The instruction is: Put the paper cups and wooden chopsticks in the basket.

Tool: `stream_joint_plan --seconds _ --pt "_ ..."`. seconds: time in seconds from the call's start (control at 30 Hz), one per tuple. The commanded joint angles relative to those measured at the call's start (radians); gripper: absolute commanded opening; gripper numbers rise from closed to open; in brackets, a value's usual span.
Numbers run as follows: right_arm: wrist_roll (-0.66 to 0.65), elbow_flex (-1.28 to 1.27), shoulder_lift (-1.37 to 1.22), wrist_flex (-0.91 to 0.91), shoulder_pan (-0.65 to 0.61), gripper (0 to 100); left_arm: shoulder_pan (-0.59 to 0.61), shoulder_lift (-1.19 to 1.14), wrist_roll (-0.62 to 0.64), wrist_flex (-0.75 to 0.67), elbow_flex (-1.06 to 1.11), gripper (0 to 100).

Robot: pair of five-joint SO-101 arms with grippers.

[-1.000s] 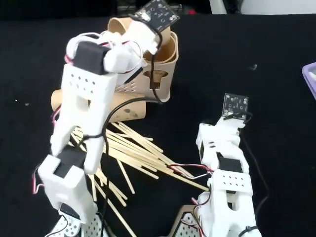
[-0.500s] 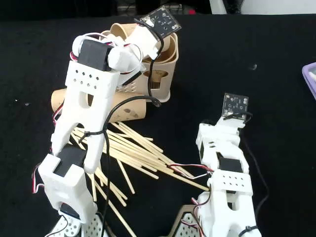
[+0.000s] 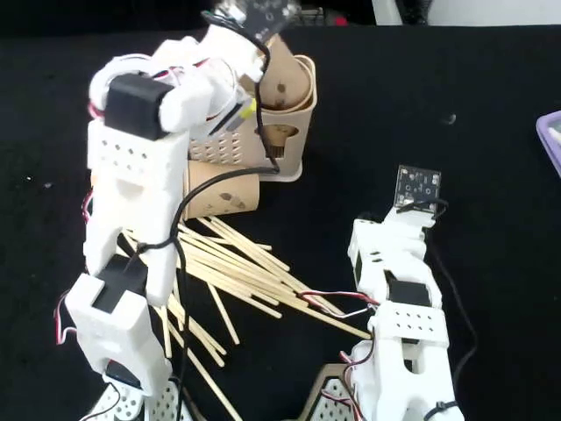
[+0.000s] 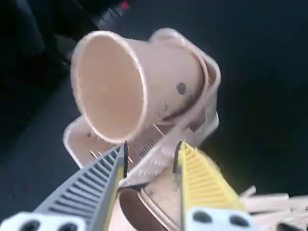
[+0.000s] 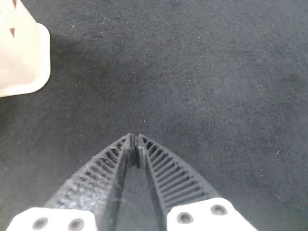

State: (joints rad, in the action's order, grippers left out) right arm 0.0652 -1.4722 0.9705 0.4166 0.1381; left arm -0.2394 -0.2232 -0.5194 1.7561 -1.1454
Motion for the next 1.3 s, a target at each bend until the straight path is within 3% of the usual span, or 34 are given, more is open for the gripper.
stream_joint_plan --seconds 0.0,0.3,0.47,0.63,0.87,1.27 --pt "0.0 0.002 0.022 -0.017 -0.011 1.2 0.01 0.005 0.057 -0.038 -0.067 18" --pt "0.0 0.002 0.022 -0.015 -0.011 1.2 0.024 0.003 0.285 -0.226 -0.067 18" --pt "0.0 0.002 0.022 -0.017 -0.011 1.2 0.027 -0.074 0.377 -0.233 -0.051 18" --pt "0.0 0.002 0.022 -0.018 -0.011 1.2 -0.031 -0.186 0.391 -0.141 -0.061 18" --pt "0.0 0.002 0.022 -0.018 -0.011 1.2 -0.104 -0.292 0.385 -0.126 -0.061 18" --pt "0.0 0.002 0.022 -0.018 -0.011 1.2 -0.016 -0.258 0.388 -0.143 -0.41 19"
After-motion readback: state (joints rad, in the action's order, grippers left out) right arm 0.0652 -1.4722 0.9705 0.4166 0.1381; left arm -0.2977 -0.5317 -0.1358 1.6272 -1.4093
